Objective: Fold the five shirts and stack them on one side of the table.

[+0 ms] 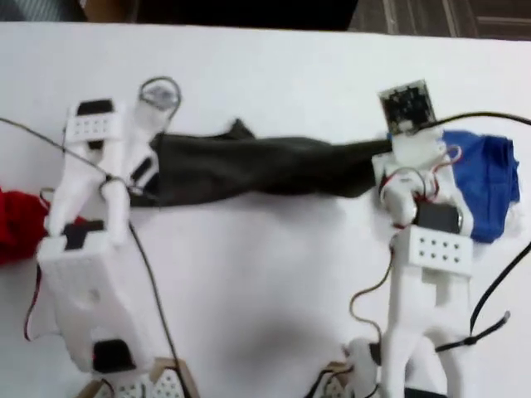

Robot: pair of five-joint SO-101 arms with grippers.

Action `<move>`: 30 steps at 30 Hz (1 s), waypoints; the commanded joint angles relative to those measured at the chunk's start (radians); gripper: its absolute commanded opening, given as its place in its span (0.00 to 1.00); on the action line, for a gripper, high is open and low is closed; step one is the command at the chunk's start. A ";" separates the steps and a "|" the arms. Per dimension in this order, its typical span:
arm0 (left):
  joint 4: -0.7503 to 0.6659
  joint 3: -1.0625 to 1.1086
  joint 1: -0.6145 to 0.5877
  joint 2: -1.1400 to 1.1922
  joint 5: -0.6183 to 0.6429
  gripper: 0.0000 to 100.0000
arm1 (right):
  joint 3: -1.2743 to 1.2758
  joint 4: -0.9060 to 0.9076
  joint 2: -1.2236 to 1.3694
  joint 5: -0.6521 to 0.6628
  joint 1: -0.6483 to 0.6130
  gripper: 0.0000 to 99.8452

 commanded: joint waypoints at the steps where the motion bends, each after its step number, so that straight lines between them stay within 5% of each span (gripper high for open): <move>1: -0.097 -0.035 -0.026 0.048 0.020 0.26 | 0.002 -0.015 0.002 -0.005 -0.021 0.02; 10: 0.077 -0.334 -0.046 0.261 -0.048 0.18 | 0.100 -0.021 -0.007 -0.005 -0.021 0.02; 14: 0.158 -0.564 -0.046 0.316 -0.037 0.01 | 0.104 -0.021 -0.007 -0.005 -0.022 0.02; 23: 0.414 -1.007 0.023 0.344 0.014 0.03 | 0.110 -0.021 -0.007 -0.098 -0.018 0.02; 30: 0.419 -0.839 0.087 0.256 0.012 0.13 | 0.135 -0.021 -0.050 -0.101 -0.016 0.02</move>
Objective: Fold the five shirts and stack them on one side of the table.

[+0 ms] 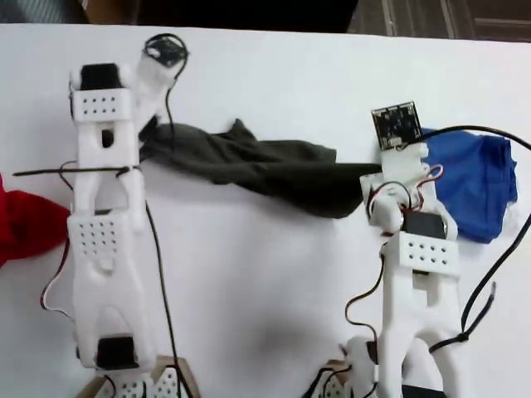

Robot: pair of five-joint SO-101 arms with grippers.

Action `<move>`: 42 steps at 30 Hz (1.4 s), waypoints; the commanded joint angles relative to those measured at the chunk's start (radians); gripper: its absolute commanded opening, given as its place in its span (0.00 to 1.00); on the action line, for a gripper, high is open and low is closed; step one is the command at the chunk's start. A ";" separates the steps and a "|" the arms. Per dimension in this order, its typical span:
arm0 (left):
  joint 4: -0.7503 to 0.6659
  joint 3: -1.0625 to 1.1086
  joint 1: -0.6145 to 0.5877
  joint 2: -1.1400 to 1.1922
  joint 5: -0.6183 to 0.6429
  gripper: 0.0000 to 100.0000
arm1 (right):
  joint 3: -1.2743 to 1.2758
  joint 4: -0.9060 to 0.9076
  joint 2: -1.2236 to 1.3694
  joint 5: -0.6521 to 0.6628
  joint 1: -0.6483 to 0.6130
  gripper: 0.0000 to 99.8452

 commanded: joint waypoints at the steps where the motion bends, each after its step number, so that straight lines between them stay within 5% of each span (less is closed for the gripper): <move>1: 0.021 0.101 0.034 -0.126 0.005 0.15 | 0.009 -0.021 -0.074 -0.008 0.002 0.02; 6: 0.021 0.357 0.087 -0.334 -0.015 0.16 | 0.106 -0.022 -0.282 -0.008 0.005 0.02; 12: 0.008 0.825 0.123 -0.520 -0.196 0.16 | 0.180 -0.022 -0.435 -0.006 -0.012 0.02; 21: -0.368 1.004 0.034 -0.437 -0.176 0.17 | 0.198 -0.022 -0.433 -0.005 -0.047 0.02; 28: -0.460 0.751 -0.049 -0.226 -0.115 0.17 | 0.199 -0.022 -0.433 -0.003 -0.047 0.02; 42: -0.158 -0.082 -0.052 0.153 -0.054 0.17 | 0.201 -0.022 -0.433 -0.003 -0.047 0.02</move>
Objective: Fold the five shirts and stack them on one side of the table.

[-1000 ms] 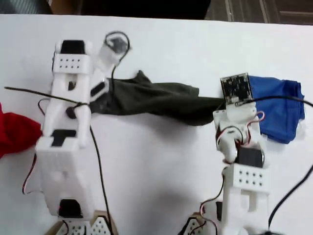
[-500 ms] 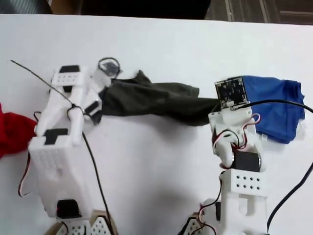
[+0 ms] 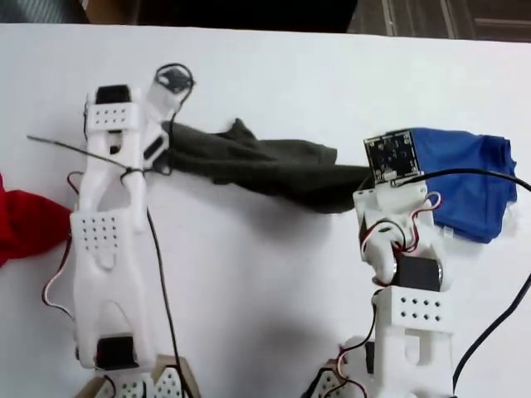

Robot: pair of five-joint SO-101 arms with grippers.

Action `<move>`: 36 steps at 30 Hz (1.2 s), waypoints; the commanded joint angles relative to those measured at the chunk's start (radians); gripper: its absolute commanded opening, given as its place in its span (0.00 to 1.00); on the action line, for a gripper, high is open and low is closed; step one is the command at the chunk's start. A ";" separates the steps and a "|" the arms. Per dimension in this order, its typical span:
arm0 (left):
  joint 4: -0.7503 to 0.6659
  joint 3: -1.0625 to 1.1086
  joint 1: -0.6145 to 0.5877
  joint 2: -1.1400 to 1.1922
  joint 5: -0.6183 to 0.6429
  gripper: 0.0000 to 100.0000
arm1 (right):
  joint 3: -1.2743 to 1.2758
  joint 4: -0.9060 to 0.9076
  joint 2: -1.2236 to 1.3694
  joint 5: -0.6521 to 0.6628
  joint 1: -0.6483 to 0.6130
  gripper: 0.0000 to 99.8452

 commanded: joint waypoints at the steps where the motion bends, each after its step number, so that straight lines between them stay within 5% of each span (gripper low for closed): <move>1: 0.054 -0.213 -0.029 0.041 0.009 0.17 | 0.002 -0.021 -0.039 -0.003 -0.004 0.02; 14: 0.118 -0.492 -0.092 0.120 0.075 0.17 | 0.048 -0.067 -0.039 0.000 -0.056 0.02; 27: 0.104 -0.401 -0.066 0.255 0.072 0.16 | 0.049 -0.067 -0.039 0.000 -0.056 0.02; 31: 0.181 -0.412 -0.035 0.252 0.049 0.01 | 0.049 -0.067 -0.039 0.000 -0.056 0.02; 36: 0.222 -0.466 -0.032 0.184 0.104 0.03 | 0.049 -0.065 -0.039 -0.008 -0.056 0.02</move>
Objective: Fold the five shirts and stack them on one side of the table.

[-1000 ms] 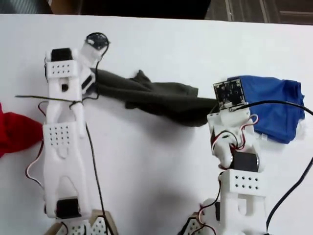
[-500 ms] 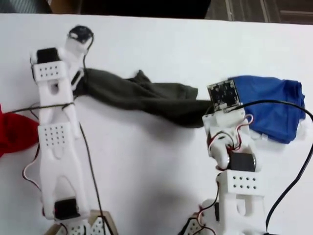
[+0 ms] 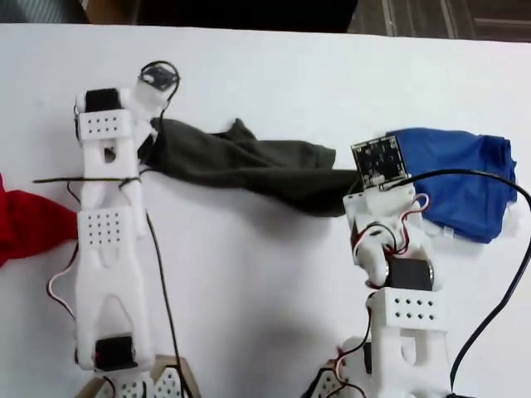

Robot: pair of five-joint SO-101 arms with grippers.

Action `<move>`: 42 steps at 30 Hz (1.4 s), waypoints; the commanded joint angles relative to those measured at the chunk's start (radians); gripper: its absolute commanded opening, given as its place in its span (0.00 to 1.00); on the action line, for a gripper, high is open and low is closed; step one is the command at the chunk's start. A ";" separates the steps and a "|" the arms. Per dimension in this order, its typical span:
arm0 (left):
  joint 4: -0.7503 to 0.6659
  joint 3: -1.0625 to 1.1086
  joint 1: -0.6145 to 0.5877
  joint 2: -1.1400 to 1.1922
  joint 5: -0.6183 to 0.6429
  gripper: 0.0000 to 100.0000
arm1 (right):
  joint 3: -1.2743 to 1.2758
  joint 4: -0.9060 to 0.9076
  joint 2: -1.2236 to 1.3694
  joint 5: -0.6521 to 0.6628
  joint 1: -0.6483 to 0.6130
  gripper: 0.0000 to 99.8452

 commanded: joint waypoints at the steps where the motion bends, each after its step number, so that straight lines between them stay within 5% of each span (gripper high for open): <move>1: 0.032 -0.019 0.008 -0.106 0.037 0.03 | -0.005 -0.018 -0.039 -0.011 -0.008 0.02; 6: 0.034 0.239 0.057 -0.381 0.037 0.03 | -0.058 0.019 -0.042 -0.011 -0.030 0.02; 14: 0.028 1.012 0.193 -1.068 0.032 0.03 | -0.376 0.311 -0.048 0.029 -0.059 0.02; 21: 0.026 1.435 0.143 -1.571 -0.049 0.03 | -0.709 0.541 -0.051 0.063 -0.064 0.02; 33: 0.018 1.488 -0.157 -2.088 -0.120 0.03 | -1.243 0.849 -0.051 0.058 -0.065 0.02; 42: -0.103 1.621 -0.153 -2.114 -0.120 0.03 | -1.226 0.878 -0.004 0.055 -0.193 0.02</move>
